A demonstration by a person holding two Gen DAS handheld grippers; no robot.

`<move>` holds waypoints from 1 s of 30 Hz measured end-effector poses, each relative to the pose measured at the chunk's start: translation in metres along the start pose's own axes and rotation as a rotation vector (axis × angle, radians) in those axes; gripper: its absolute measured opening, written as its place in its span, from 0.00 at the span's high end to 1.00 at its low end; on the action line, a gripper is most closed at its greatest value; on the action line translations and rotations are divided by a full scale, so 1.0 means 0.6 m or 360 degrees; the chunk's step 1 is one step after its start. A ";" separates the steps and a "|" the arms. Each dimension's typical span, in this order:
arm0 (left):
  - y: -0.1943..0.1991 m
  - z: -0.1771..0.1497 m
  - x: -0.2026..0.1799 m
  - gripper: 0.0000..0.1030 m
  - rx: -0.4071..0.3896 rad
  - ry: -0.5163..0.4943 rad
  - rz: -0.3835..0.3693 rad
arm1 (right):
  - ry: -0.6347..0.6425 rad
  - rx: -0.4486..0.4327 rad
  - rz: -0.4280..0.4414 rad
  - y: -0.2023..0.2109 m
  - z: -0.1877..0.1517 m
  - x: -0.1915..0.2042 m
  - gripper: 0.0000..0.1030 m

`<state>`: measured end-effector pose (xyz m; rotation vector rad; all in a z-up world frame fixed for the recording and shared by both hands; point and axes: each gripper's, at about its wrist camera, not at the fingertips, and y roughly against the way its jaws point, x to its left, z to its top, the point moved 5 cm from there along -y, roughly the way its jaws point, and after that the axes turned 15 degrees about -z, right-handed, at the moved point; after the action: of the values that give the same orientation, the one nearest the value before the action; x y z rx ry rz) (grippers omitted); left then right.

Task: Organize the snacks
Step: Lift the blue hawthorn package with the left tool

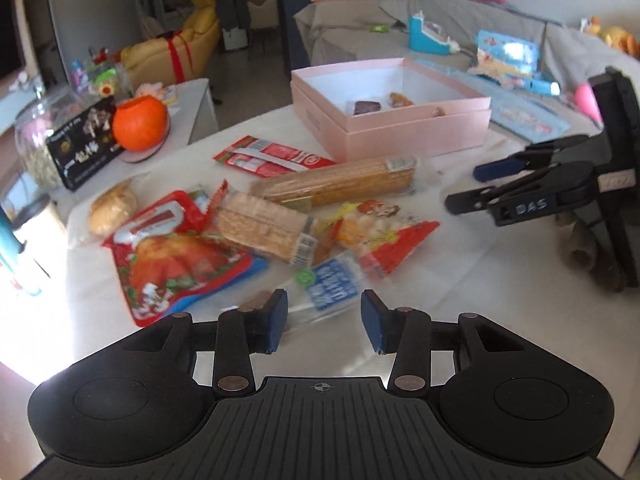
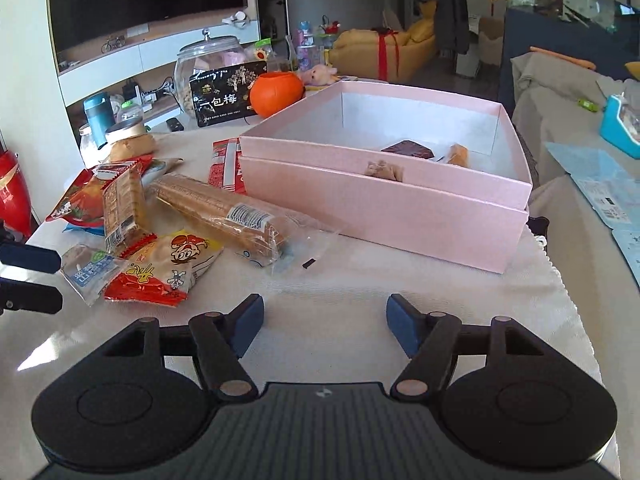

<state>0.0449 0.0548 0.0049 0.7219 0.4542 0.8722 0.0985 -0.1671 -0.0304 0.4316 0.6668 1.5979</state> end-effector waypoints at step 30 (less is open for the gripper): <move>-0.081 0.041 -0.004 0.47 0.0143 0.0313 -0.0135 | 0.0042 0.0025 0.0003 -0.002 0.002 0.013 0.26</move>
<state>0.0847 0.0222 -0.0139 0.6969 0.6982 0.8507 0.0994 -0.1589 -0.0311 0.4233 0.6994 1.6032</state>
